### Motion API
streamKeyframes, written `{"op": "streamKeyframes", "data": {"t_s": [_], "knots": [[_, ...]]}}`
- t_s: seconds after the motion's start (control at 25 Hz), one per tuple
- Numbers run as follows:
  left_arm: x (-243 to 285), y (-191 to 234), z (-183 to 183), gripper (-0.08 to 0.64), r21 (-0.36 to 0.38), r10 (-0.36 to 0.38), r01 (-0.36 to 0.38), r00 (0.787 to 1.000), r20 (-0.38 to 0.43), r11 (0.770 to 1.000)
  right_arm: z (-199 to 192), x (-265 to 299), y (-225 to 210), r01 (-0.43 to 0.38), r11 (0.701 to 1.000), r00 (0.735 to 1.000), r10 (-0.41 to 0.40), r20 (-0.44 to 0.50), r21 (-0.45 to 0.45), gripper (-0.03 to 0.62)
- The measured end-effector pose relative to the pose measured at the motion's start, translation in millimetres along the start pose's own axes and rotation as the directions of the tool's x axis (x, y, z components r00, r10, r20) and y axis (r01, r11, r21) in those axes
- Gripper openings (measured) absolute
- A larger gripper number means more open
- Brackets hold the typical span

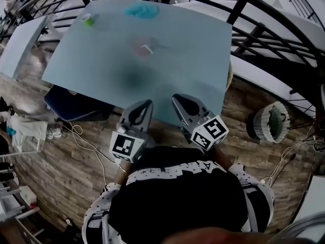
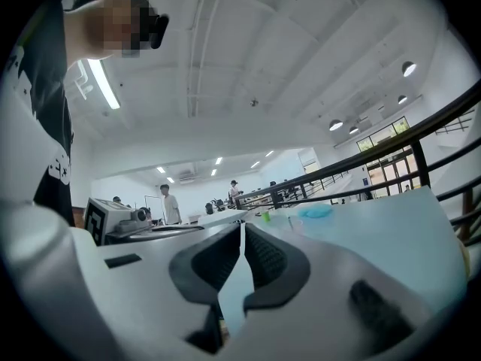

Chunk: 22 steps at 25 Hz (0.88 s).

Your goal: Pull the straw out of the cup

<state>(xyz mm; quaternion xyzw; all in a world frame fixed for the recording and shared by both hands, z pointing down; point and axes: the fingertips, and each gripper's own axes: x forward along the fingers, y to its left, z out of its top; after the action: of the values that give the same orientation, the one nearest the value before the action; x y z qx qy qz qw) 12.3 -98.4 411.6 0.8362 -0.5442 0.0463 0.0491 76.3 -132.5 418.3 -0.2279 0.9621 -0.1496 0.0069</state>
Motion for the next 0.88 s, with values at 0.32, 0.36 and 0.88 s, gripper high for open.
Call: {"op": "streamKeyframes", "data": {"t_s": [0.32, 0.36, 0.88], "knots": [[-4.7, 35.1, -5.4, 0.015, 0.012, 0.024, -0.024, 1.000, -0.010, 1.000, -10.3, 33.7, -0.1, -0.003, 1.000, 0.999, 0.003, -0.035, 0.013, 0.031], [-6.1, 41.9, -5.6, 0.015, 0.020, 0.033, -0.033, 0.999, -0.008, 0.999, -10.8, 39.3, 0.0, -0.003, 1.000, 0.999, 0.004, -0.040, 0.010, 0.031], [-20.1, 112.6, 7.5, 0.015, 0.014, 0.018, -0.018, 1.000, 0.018, 1.000, 8.7, 106.6, 18.5, 0.028, 0.999, 0.999, -0.028, -0.021, -0.027, 0.031]]}}
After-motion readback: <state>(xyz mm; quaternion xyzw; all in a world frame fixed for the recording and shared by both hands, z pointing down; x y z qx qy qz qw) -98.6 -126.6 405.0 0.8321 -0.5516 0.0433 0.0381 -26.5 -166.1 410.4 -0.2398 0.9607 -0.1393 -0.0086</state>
